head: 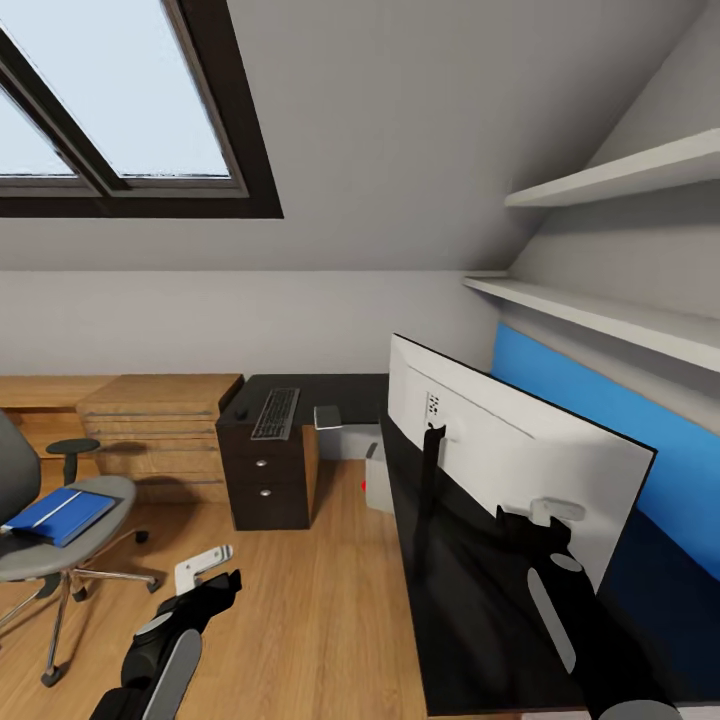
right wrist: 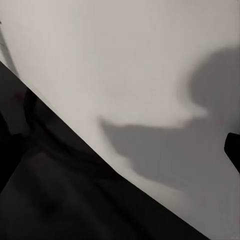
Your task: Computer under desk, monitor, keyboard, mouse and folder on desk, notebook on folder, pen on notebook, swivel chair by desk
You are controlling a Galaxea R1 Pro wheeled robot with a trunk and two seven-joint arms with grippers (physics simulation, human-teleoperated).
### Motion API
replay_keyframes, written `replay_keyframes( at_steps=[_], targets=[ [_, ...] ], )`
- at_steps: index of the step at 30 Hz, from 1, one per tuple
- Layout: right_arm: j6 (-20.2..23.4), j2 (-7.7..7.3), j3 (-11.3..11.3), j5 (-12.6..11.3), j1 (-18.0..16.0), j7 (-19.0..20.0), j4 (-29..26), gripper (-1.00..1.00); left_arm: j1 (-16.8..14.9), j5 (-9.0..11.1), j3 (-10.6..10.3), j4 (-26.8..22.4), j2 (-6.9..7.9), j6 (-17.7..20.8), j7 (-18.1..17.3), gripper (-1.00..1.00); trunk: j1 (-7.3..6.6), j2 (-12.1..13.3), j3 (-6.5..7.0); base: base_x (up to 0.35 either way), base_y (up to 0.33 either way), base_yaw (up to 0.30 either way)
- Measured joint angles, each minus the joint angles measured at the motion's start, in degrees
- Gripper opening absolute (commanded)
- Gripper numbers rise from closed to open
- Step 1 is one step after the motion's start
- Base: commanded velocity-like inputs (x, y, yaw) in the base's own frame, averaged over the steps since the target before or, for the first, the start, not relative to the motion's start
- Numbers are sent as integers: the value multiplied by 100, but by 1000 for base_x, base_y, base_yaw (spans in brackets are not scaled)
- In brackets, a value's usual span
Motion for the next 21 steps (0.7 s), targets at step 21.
replay_keyframes(
  at_steps=[21],
  targets=[
    [0, 0, 0, 19, 0, -7, -1, 100, 0, 3, 477, -105, 2, 3, -2, 100, 0, 0, 0, 92, -157, 0]
  ],
)
